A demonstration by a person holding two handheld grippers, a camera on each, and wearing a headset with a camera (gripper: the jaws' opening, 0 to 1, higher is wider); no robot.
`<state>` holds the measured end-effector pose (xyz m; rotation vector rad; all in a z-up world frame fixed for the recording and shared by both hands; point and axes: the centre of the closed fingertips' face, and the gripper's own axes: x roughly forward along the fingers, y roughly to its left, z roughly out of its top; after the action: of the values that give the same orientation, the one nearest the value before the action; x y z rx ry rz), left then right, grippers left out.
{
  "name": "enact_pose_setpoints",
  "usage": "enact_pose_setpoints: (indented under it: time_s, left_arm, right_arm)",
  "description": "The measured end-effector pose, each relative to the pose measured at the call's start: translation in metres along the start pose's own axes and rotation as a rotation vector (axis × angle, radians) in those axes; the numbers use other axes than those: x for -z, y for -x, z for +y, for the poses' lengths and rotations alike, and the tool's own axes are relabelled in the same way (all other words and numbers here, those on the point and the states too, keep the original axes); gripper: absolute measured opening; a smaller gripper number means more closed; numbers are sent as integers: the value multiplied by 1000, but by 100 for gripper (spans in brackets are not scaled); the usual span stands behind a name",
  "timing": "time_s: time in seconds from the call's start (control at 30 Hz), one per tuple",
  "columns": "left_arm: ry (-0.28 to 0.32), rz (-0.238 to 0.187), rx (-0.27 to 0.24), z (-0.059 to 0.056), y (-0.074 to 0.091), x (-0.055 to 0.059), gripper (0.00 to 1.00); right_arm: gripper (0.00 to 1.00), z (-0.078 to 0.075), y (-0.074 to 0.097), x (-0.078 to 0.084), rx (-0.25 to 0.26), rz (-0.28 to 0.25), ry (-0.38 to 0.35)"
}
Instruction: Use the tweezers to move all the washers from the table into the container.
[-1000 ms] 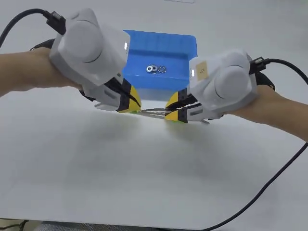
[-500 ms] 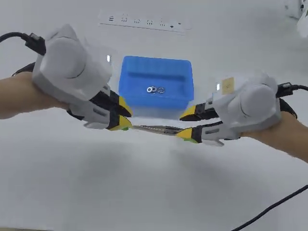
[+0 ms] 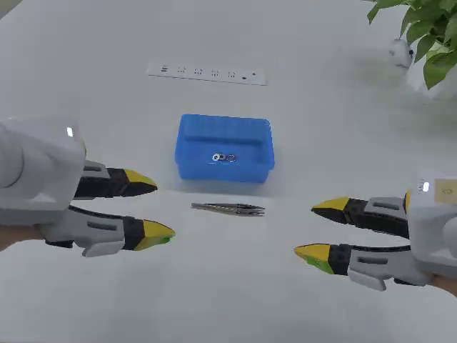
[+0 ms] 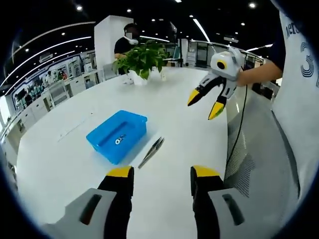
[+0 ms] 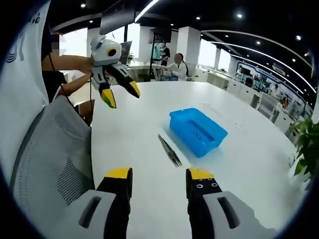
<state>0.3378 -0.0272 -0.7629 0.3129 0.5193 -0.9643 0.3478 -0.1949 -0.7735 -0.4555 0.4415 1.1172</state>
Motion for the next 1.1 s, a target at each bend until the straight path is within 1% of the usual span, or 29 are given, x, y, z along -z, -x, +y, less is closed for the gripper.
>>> enact_pose_setpoints:
  time_s: [0.07, 0.1, 0.17, 0.2, 0.27, 0.33, 0.37, 0.4, 0.47, 0.57, 0.63, 0.67, 0.73, 0.83, 0.93, 1.1]
  left_arm:
    - [-4, -25, -15, -2, 6, -6, 65]
    - [-6, -34, -20, -2, 9, -9, 68]
    - [-36, -63, -27, -7, 16, -18, 72]
    - [-42, -66, -30, -9, 19, -21, 75]
    - [-49, -65, -29, -12, 22, -24, 82]
    - [-63, -60, -23, -16, 25, -25, 88]
    - [-70, -47, -23, -18, 25, -23, 90]
    - [-74, -37, -24, -18, 25, -22, 94]
    - [-74, -22, -28, -19, 26, -19, 99]
    - [-77, -9, -27, -21, 28, -18, 99]
    - [-87, -5, -32, -21, 29, -19, 99]
    - [-86, -8, -35, -21, 30, -20, 99]
    - [-85, -16, -39, -21, 32, -22, 99]
    - [-89, -17, -52, -19, 35, -25, 99]
    - [-85, -20, -64, -17, 37, -27, 99]
    - [-86, 8, -58, -16, 39, -23, 99]
  right_arm:
    - [52, -1, 4, -5, 16, -11, 10]
    - [54, -1, 6, -8, 24, -13, 22]
    - [60, 0, 9, -14, 33, -9, 81]
    - [64, 2, 9, -15, 32, -6, 91]
    - [69, 5, 10, -19, 26, -12, 121]
    - [74, 9, 12, -20, 18, 8, 165]
    - [77, 11, 12, -19, 21, 24, 196]
    - [80, 10, 12, -18, 25, 26, 214]
    - [86, 13, 13, -19, 21, 22, 215]
    - [93, 12, 15, -17, 43, 35, 234]
    - [99, 9, 18, -18, 66, 33, 220]
    - [100, 7, 21, -18, 79, 28, 197]
    - [100, 6, 23, -20, 83, 17, 190]
    - [100, 3, 26, -17, 106, 26, 182]
    - [100, 2, 27, -17, 115, 22, 174]
    - [100, -2, 27, -14, 123, 37, 173]
